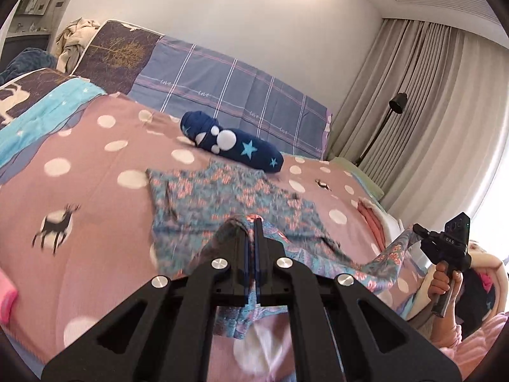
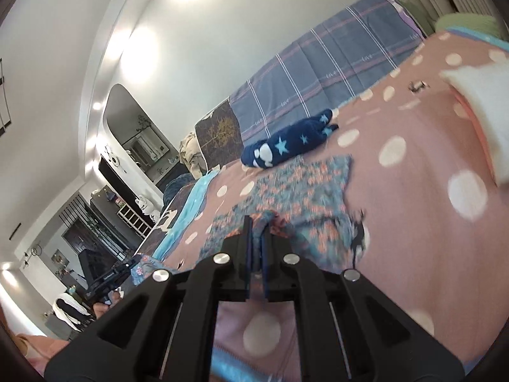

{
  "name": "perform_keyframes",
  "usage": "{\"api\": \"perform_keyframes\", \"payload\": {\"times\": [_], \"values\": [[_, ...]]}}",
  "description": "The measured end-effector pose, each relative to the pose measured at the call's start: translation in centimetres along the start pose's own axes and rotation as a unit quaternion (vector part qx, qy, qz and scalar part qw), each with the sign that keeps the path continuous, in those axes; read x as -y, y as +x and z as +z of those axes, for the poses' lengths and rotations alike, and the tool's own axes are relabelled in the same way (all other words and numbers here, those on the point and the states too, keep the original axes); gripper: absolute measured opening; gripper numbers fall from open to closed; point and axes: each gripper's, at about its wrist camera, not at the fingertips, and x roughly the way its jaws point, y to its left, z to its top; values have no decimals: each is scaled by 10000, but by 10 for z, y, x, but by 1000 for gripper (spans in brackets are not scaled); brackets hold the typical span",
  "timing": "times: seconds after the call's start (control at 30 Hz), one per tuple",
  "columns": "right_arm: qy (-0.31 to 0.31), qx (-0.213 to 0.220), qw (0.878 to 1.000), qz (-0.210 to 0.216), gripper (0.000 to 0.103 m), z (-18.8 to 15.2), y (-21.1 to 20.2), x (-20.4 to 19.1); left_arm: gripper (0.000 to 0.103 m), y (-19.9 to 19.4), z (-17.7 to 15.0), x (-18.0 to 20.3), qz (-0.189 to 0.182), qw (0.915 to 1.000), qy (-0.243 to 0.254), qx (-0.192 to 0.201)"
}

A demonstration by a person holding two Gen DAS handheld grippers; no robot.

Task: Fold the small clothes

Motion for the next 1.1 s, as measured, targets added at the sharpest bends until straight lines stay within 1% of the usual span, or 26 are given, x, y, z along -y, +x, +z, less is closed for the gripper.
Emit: {"api": "perform_keyframes", "payload": {"times": [0.07,0.17,0.27,0.33,0.4,0.47,0.53,0.6,0.63,0.67,0.7,0.73,0.77,0.8,0.87,0.93,0.97,1.0,1.03,1.1], "values": [[-65,50,10000,28,5,17,17,-1,2,15,17,-2,32,10000,-26,-20],[-124,149,9998,-82,5,44,44,3,2,40,45,-7,149,9999,-59,-54],[-137,190,9996,-161,5,71,75,11,2,75,74,-17,320,9994,-82,-125],[-135,186,9994,-257,5,93,104,18,2,99,91,-27,430,9988,-152,-187],[-130,147,9988,-438,5,113,136,28,2,124,104,-40,482,9981,-290,-265],[-46,35,9977,-675,5,133,175,44,2,161,117,-61,593,9962,-474,-425],[63,-98,9951,-983,5,146,211,64,2,196,123,-81,779,9936,-564,-587],[112,-293,9903,-1355,5,151,249,88,2,232,120,-103,963,9897,-655,-837],[159,-398,9882,-1468,5,152,262,97,2,254,113,-117,1089,9856,-758,-1046],[250,-595,9851,-1591,5,150,281,111,2,275,103,-131,1212,9803,-866,-1298],[367,-887,9808,-1697,5,143,305,129,2,289,94,-142,1317,9756,-956,-1471],[414,-1037,9781,-1759,5,139,317,139,2,298,87,-150,1395,9725,-1017,-1561],[467,-1220,9736,-1873,5,131,332,150,2,305,79,-157,1419,9701,-1092,-1637],[474,-1293,9710,-1952,5,125,339,156,3,309,73,-162,1379,9691,-1184,-1666],[507,-1381,9687,-2000,5,116,344,164,4,304,70,-165,1247,9728,-1213,-1531],[601,-1410,9698,-1899,7,112,342,170,12,299,72,-163,1205,9737,-1142,-1558],[628,-1431,9703,-1845,9,112,341,170,15,295,73,-161,1205,9740,-1092,-1580],[629,-1442,9703,-1835,10,112,338,169,24,292,75,-159,1196,9743,-1062,-1585],[607,-1444,9704,-1836,10,113,336,167,29,285,76,-155,1177,9751,-1026,-1576],[512,-1421,9719,-1807,11,114,330,161,30,278,77,-147,1097,9765,-955,-1594]]}}
